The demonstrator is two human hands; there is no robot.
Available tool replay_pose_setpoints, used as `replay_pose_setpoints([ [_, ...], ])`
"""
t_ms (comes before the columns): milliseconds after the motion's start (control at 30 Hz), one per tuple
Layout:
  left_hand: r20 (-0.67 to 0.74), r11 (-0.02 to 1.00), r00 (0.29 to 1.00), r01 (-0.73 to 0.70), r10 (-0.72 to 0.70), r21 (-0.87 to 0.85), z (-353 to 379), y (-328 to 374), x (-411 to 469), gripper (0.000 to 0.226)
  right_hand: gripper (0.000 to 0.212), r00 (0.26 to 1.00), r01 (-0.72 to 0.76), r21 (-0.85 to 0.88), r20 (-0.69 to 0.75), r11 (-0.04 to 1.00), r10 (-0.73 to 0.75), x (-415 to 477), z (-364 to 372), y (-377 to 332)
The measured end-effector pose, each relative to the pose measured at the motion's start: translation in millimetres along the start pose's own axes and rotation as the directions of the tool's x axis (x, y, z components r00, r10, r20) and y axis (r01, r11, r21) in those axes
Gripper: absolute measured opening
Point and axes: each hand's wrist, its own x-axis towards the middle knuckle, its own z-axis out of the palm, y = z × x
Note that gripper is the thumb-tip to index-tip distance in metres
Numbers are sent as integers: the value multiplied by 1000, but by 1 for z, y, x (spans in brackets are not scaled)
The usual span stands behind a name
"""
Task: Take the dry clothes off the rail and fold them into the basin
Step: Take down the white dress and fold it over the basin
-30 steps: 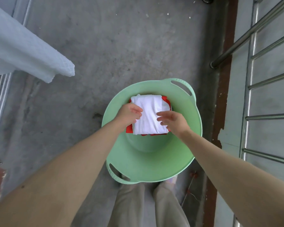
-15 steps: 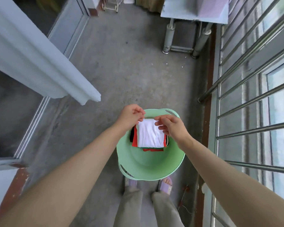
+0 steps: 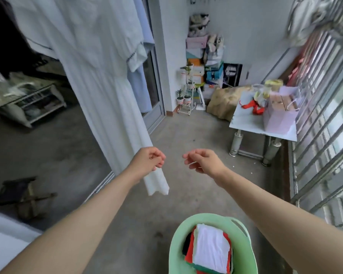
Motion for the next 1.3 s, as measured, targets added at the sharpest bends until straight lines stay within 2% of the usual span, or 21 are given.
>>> replay_pose_setpoints([
  [200, -180, 994, 978, -105, 104, 0, -100, 45, 20, 24, 25, 992, 123, -88, 39, 988, -120, 34, 26, -99],
  [367, -302, 973, 927, -228, 224, 23, -166, 93, 47, 26, 15, 948, 312, -147, -21, 939, -318, 71, 50, -190],
  [467, -364, 951, 880, -298, 305, 77, -193, 119, 68, 27, 22, 898, 408, -246, -66, 879, -435, 88, 60, -235],
  [567, -398, 923, 833, -362, 385, 135, -214, 144, 84, 18, 38, 852, 466, -283, -113, 839, -511, 98, 71, -277],
  [667, -422, 885, 778, -415, 465, 211, -232, 165, 96, 26, 47, 757, 518, -370, -222, 771, -615, 110, 79, -311],
  [767, -466, 852, 714, -445, 523, 274, -247, 188, 106, 35, 48, 613, 518, -507, -341, 689, -713, 119, 85, -342],
  [833, -455, 816, 678, -461, 577, 349, -256, 200, 110, 44, 51, 535, 499, -589, -368, 636, -761, 127, 88, -365],
  [900, -443, 787, 653, -464, 614, 405, -256, 206, 116, 51, 57, 544, 480, -621, -343, 619, -766, 134, 88, -379],
  [1000, -460, 792, 646, -464, 609, 397, -253, 208, 126, 58, 61, 654, 491, -554, -276, 672, -705, 144, 88, -398],
  [1067, -495, 806, 637, -438, 591, 398, -251, 207, 134, 63, 53, 687, 496, -511, -263, 702, -677, 149, 87, -405],
  [1167, -556, 834, 623, -376, 550, 404, -251, 203, 141, 64, 38, 638, 536, -529, -258, 658, -726, 151, 89, -412],
  [1300, -636, 882, 612, -300, 470, 363, -254, 196, 153, 64, 42, 617, 552, -533, -257, 641, -744, 151, 87, -410],
])
